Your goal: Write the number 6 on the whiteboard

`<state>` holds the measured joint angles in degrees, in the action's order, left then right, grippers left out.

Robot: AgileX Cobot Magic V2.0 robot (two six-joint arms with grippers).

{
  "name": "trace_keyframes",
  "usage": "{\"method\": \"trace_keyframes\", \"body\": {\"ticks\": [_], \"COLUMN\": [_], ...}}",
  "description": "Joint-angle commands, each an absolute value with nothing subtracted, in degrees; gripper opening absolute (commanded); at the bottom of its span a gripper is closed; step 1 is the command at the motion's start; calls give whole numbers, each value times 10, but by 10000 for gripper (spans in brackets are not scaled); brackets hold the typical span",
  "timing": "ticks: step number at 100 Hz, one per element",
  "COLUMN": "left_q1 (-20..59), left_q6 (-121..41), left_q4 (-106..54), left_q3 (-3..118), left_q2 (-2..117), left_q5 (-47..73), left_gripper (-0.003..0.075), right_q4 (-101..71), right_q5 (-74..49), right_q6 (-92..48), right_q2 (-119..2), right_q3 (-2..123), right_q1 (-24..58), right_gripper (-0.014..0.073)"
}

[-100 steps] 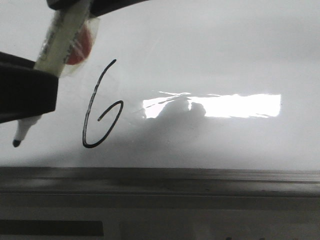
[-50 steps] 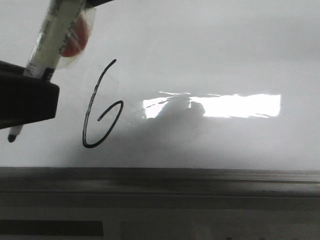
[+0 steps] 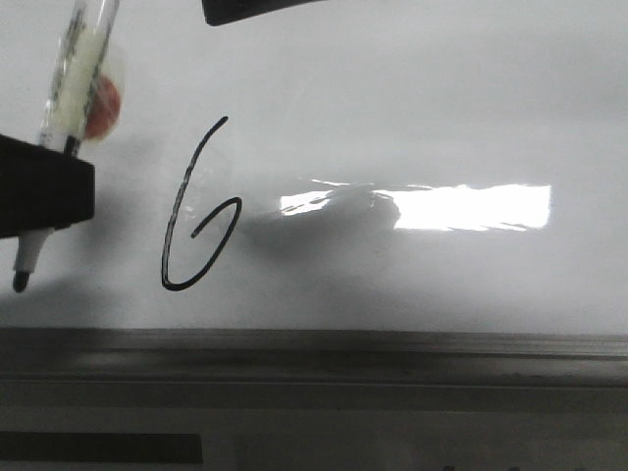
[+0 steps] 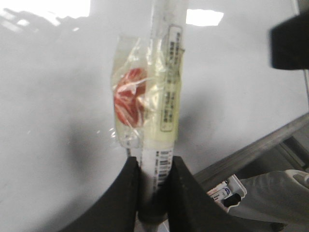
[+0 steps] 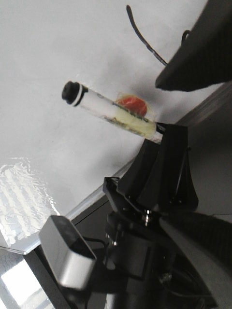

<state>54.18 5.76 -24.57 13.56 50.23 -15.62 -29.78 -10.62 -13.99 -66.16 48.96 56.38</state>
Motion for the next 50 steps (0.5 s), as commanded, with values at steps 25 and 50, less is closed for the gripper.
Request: {"method": "trace_keyframes", "body": {"ticks": [25, 50], "left_q1": [543, 543], "left_q6": [63, 63], "left_q4": [-333, -347], "left_q3": [152, 152], "left_q2": [574, 584], "left_q5": [-246, -258], "left_gripper": [-20, -20], "right_q4": [-298, -298], "right_q5": [-70, -70], "right_q6": [-146, -146], "right_q2": [-650, -650], "right_q3": [509, 509], "right_q1": [563, 563], "right_gripper": [447, 447]}}
